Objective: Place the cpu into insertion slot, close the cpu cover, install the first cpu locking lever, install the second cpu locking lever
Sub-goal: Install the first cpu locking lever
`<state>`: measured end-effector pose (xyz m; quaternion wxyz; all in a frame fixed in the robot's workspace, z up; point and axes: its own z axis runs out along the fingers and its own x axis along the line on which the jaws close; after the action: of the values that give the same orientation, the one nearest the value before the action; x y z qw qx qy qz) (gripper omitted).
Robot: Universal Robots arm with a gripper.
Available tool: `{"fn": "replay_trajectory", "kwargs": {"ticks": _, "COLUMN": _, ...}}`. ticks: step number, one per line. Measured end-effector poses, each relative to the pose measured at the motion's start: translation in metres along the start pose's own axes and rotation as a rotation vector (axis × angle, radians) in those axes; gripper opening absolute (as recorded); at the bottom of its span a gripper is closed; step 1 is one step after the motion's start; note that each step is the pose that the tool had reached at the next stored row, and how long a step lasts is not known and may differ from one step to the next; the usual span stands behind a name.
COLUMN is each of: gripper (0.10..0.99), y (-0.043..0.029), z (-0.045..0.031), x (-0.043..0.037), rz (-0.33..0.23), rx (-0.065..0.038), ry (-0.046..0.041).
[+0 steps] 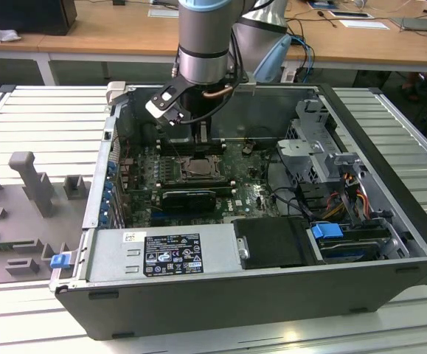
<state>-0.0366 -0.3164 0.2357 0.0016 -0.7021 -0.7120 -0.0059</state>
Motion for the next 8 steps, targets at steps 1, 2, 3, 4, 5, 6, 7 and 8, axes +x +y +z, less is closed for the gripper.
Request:
{"fn": "replay_trajectory", "kwargs": {"ticks": 1, "gripper": 0.106, "y": 0.0, "z": -0.0004, "x": 0.0, "rz": 0.0, "rx": 0.0, "ry": -0.0001}}
{"fn": "replay_trajectory", "kwargs": {"ticks": 2, "gripper": 0.106, "y": 0.0, "z": -0.0014, "x": 0.0, "rz": 0.0, "rx": 0.0, "ry": -0.0001}}
{"fn": "replay_trajectory", "kwargs": {"ticks": 3, "gripper": 0.106, "y": 0.0, "z": -0.0032, "x": 0.0, "rz": 0.0, "rx": 0.0, "ry": -0.0002}}
{"fn": "replay_trajectory", "kwargs": {"ticks": 4, "gripper": 0.106, "y": 0.0, "z": -0.005, "x": 0.0, "rz": 0.0, "rx": 0.0, "ry": -0.0002}}
{"fn": "replay_trajectory", "kwargs": {"ticks": 5, "gripper": 0.106, "y": 0.0, "z": -0.0064, "x": 0.0, "rz": 0.0, "rx": 0.0, "ry": -0.0001}}
{"fn": "replay_trajectory", "kwargs": {"ticks": 6, "gripper": 0.106, "y": 0.0, "z": -0.0073, "x": 0.0001, "rz": 0.0, "rx": 0.0, "ry": -0.0001}}
{"fn": "replay_trajectory", "kwargs": {"ticks": 7, "gripper": 0.106, "y": 0.0, "z": -0.0081, "x": 0.0001, "rz": 0.0, "rx": 0.0, "ry": -0.0001}}
{"fn": "replay_trajectory", "kwargs": {"ticks": 8, "gripper": 0.106, "y": 0.0, "z": -0.0096, "x": 0.0001, "rz": 0.0, "rx": 0.0, "ry": -0.0001}}
